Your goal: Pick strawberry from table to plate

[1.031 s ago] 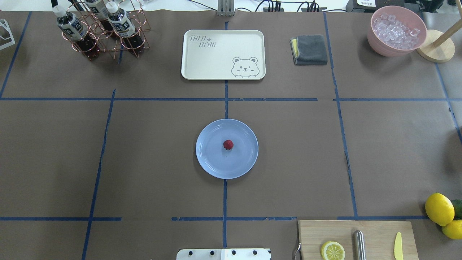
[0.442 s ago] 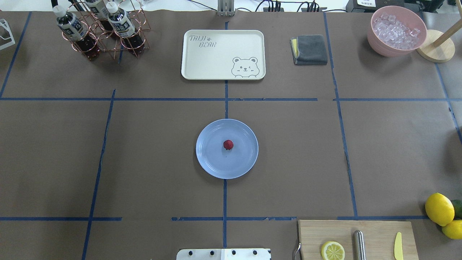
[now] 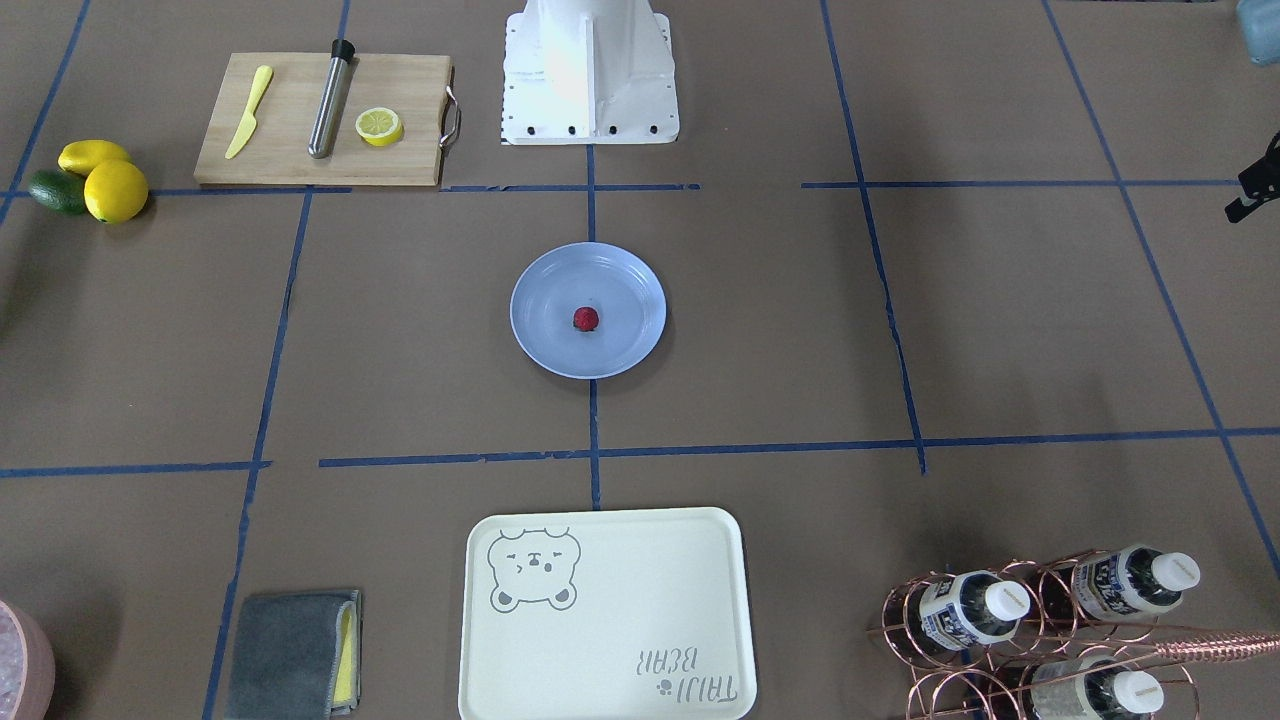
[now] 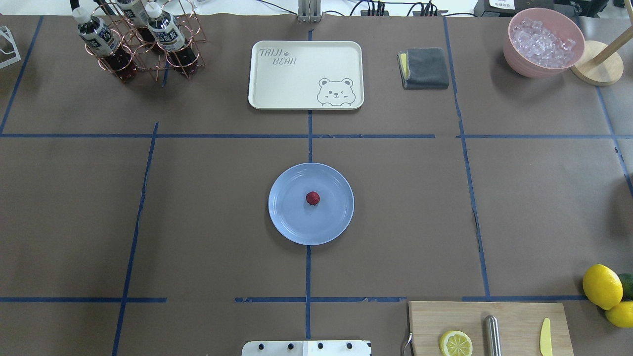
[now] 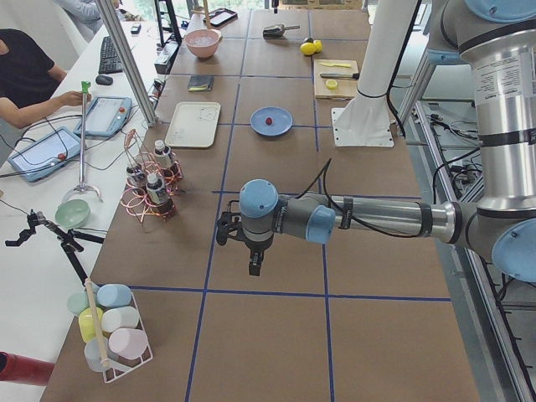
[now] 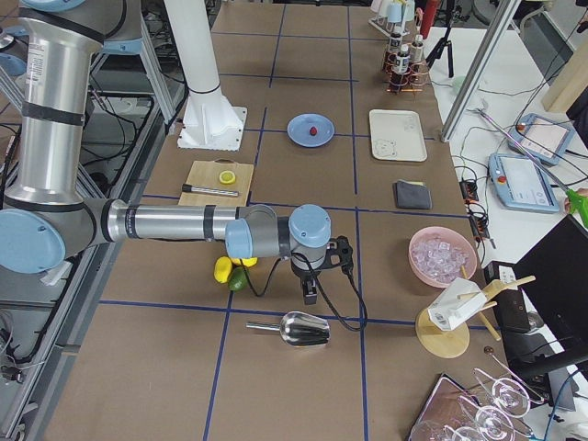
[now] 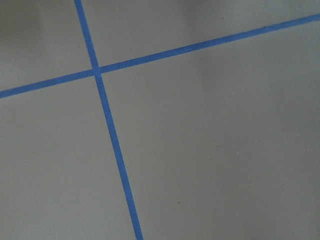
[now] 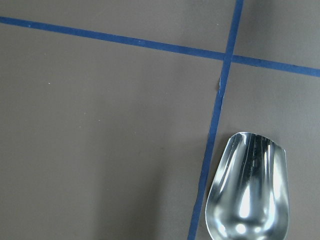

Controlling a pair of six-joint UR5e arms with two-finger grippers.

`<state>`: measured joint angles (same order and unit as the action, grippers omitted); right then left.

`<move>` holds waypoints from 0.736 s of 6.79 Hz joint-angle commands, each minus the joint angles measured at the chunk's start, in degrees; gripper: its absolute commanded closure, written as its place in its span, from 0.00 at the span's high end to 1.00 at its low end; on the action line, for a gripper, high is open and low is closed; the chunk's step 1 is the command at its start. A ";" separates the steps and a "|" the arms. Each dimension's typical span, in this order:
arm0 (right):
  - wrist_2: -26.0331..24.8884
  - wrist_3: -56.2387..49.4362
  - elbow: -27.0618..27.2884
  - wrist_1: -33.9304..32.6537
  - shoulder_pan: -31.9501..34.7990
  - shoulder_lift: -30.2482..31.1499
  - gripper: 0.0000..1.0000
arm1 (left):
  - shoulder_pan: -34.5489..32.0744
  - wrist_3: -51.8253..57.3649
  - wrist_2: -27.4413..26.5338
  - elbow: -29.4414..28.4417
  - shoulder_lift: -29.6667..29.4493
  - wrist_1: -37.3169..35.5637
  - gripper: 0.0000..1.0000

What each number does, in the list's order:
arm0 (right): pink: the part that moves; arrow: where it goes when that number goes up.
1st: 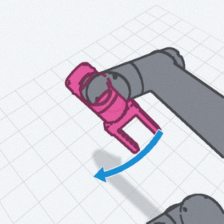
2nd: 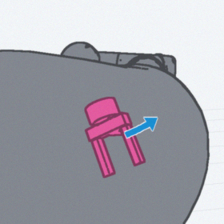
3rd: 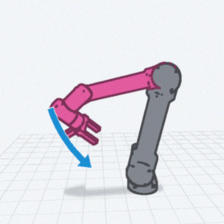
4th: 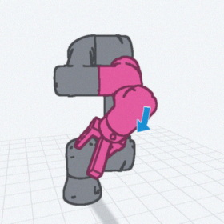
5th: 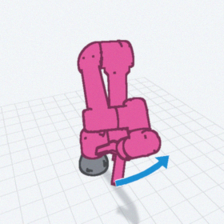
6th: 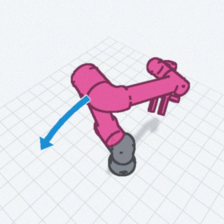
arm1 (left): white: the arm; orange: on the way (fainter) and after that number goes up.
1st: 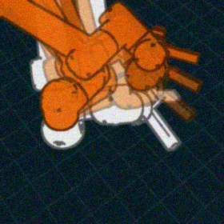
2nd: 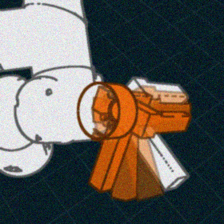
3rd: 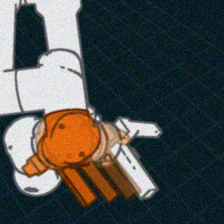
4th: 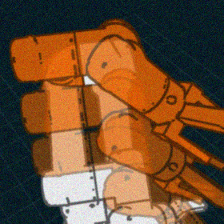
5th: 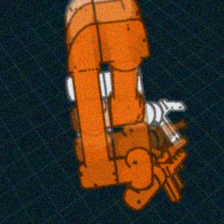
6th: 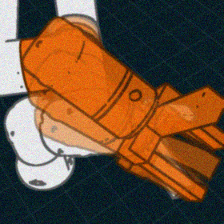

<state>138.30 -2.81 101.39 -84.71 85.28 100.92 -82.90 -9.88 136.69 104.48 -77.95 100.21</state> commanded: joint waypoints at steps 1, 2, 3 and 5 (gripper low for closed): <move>-0.13 0.00 -0.31 -0.01 0.15 0.25 1.00 | -1.12 4.38 -0.99 -0.06 1.64 -1.32 1.00; 0.04 0.00 0.47 -0.01 0.33 0.76 1.00 | -4.60 9.74 -1.25 -0.67 1.66 -3.68 1.00; 0.04 0.00 0.56 -0.10 0.42 0.68 1.00 | -5.86 11.01 -2.56 -0.59 1.75 -6.14 1.00; -0.05 -0.35 0.65 -0.10 0.50 0.94 1.00 | -5.96 11.28 -2.66 0.03 1.23 -8.01 1.00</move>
<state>138.28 -2.93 101.95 -84.81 85.70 101.70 -88.70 0.98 134.19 104.63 -76.31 93.04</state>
